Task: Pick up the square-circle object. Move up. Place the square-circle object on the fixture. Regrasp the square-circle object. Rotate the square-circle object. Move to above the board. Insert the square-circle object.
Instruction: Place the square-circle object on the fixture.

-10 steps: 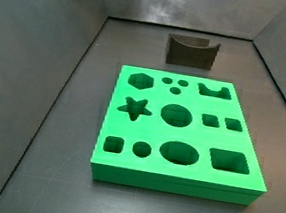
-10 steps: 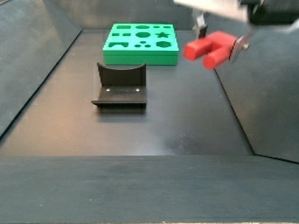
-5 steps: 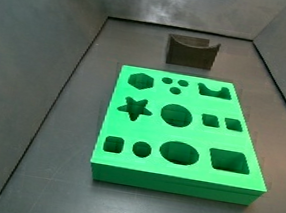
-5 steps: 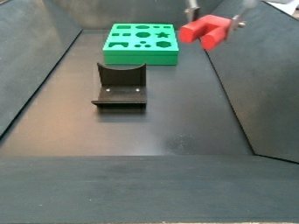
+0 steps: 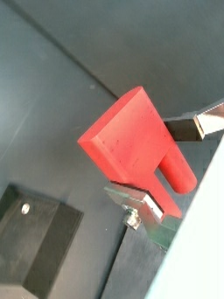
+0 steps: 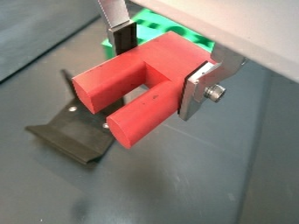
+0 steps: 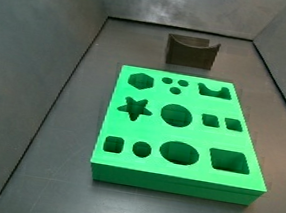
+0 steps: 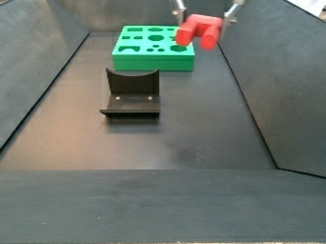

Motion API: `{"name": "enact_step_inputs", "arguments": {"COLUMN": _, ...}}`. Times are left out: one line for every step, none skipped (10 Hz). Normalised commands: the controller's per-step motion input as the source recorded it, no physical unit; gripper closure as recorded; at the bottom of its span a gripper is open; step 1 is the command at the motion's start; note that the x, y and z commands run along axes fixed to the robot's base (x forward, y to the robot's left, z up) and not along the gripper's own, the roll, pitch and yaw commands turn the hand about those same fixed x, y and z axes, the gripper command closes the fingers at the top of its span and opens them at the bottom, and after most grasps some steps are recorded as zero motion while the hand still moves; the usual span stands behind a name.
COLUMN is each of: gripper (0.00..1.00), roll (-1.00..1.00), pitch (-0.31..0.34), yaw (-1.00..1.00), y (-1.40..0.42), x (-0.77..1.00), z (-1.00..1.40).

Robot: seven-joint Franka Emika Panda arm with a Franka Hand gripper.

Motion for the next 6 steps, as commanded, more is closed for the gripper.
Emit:
{"name": "enact_step_inputs", "arguments": {"gripper": 1.00, "roll": 0.14, "pitch": 0.002, "yaw": 0.85, "y": -0.21, "x": 1.00, "z": -0.07}}
{"name": "enact_step_inputs", "arguments": {"gripper": 1.00, "roll": 0.13, "pitch": 0.013, "yaw": 0.52, "y": -0.18, "x": 1.00, "z": -0.07}}
{"name": "enact_step_inputs", "arguments": {"gripper": 1.00, "roll": 0.12, "pitch": 0.021, "yaw": 0.34, "y": -0.17, "x": 1.00, "z": -0.06}}
{"name": "enact_step_inputs", "arguments": {"gripper": 1.00, "roll": 0.11, "pitch": 0.035, "yaw": 0.19, "y": -0.14, "x": 1.00, "z": -0.06}}
{"name": "enact_step_inputs", "arguments": {"gripper": 1.00, "roll": 0.11, "pitch": 0.043, "yaw": 0.15, "y": -0.13, "x": 1.00, "z": -0.06}}
{"name": "enact_step_inputs", "arguments": {"gripper": 1.00, "roll": 0.11, "pitch": 0.059, "yaw": 0.09, "y": -0.11, "x": 1.00, "z": -0.05}}
